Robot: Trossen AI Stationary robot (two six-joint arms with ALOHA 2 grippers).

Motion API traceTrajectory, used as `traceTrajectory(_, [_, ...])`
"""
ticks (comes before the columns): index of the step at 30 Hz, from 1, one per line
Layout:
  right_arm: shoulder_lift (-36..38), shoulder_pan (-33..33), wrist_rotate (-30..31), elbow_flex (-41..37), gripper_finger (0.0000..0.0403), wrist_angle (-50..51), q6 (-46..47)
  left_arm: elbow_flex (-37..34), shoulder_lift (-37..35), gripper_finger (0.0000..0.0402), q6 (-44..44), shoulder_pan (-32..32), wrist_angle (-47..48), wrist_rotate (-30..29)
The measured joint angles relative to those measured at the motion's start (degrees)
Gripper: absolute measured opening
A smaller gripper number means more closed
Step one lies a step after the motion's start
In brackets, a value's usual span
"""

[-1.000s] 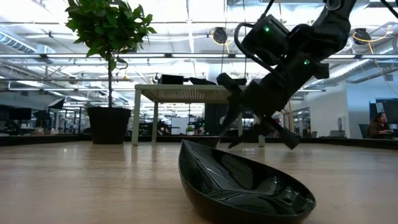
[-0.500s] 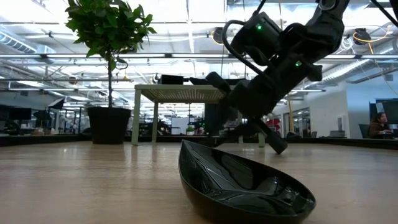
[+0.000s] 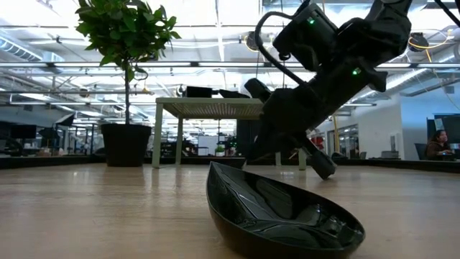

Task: Pick & Place Mini shaped plates
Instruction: Stack the drop shaped plate on top of the other drop shaped plate on the shelf

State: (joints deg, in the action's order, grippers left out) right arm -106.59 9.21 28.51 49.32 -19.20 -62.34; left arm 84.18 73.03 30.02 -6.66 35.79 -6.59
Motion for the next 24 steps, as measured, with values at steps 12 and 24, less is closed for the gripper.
traceTrajectory(12, [0.04,0.83,0.39,0.00,0.0051,-0.25,7.53,0.00,0.00,0.0141,0.07,-0.02,0.00,0.04])
traceTrajectory(24, [-0.02,1.64,-0.13,2.33,0.0135,5.08,32.42,0.00,0.00,0.0141,1.14,-0.02,0.00,0.07])
